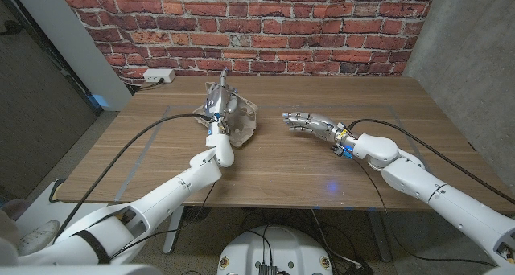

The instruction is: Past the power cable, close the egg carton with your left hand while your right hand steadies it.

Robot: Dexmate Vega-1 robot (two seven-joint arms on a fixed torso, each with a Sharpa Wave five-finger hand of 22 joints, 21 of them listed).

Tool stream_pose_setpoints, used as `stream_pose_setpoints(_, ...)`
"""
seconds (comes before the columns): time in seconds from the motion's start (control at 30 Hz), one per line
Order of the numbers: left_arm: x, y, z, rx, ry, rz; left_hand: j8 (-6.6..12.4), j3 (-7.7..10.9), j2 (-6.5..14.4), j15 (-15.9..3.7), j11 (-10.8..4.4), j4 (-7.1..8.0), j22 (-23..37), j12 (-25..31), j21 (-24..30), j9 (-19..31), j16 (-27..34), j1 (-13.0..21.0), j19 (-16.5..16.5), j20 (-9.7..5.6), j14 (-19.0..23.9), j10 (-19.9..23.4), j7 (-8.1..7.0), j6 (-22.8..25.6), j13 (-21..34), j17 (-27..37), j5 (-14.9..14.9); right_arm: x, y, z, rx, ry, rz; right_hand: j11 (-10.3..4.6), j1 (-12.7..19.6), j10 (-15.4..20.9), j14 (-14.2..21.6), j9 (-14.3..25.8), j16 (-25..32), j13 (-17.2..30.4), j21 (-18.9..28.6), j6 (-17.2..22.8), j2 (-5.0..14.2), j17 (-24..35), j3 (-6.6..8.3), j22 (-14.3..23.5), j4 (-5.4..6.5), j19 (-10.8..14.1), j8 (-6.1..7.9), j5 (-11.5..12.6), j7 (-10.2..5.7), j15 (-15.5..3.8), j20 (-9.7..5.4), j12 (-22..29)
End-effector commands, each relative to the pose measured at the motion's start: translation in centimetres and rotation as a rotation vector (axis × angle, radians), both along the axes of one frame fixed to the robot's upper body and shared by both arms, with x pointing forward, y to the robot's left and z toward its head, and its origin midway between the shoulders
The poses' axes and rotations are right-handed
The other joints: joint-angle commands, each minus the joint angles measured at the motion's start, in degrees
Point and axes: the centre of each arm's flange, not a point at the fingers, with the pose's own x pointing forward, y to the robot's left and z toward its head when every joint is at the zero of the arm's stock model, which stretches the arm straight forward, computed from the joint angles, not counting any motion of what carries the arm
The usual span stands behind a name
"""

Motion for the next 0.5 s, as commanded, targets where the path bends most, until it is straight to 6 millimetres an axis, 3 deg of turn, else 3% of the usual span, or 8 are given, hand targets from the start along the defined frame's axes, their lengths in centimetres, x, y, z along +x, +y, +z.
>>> stream_pose_setpoints(0.03, 0.34, 0.55, 0.02, -0.018, 0.006, 0.016, 0.15, 0.34, 0.13, -9.85, -0.19, 0.21, 0.14, 0.6, 0.25, 0.17, -0.3, -0.08, 0.46, -0.13, 0.63, -0.26, -0.24, 0.53, 0.34, 0.16, 0.18, -0.19, 0.27, -0.26, -0.014, 0.024, 0.017, -0.12, -0.76, 1.73, 1.94, 0.1, 0.74, 0.12, 0.59, 2.2, -0.19, 0.43, 0.97, 0.33, 0.3, 0.93, 0.87, -0.18, 0.01, -6.91, -0.42, 0.75)
stream_pose_setpoints(0.2, 0.61, 0.38, -0.02, -0.028, 0.016, 0.022, 0.11, 0.27, 0.13, -10.08, -0.19, 0.21, 0.15, 0.88, 0.38, 0.17, 0.13, -0.06, 0.78, -0.05, 1.8, -0.38, -0.13, 0.78, 0.52, 0.39, 0.2, -0.27, 0.23, -0.3, -0.013, 0.027, 0.009, -0.37, -1.08, 3.07, 3.18, 0.08, 1.02, 0.14, 1.04, 3.54, -0.39, 0.65, 1.48, 0.5, 0.63, 1.82, 1.11, -0.24, -0.09, -7.33, -0.5, 1.17)
stream_pose_setpoints(0.5, 0.98, -0.02, 0.36, -0.037, -0.001, 0.026, -0.43, -0.82, -0.3, -10.95, -0.01, -1.13, 0.25, 2.95, 1.42, 0.4, 6.34, 2.75, 3.48, 1.03, 16.5, -1.42, 0.28, 1.87, 1.87, 3.05, 0.31, -0.25, 0.08, -0.28, -0.004, 0.029, 0.002, -0.09, -1.36, 2.52, 3.26, 0.06, 0.9, 0.14, 1.13, 3.58, -0.82, 0.74, 1.57, 0.6, 0.74, 1.9, 0.95, -0.31, -0.14, -7.21, -0.28, 0.87)
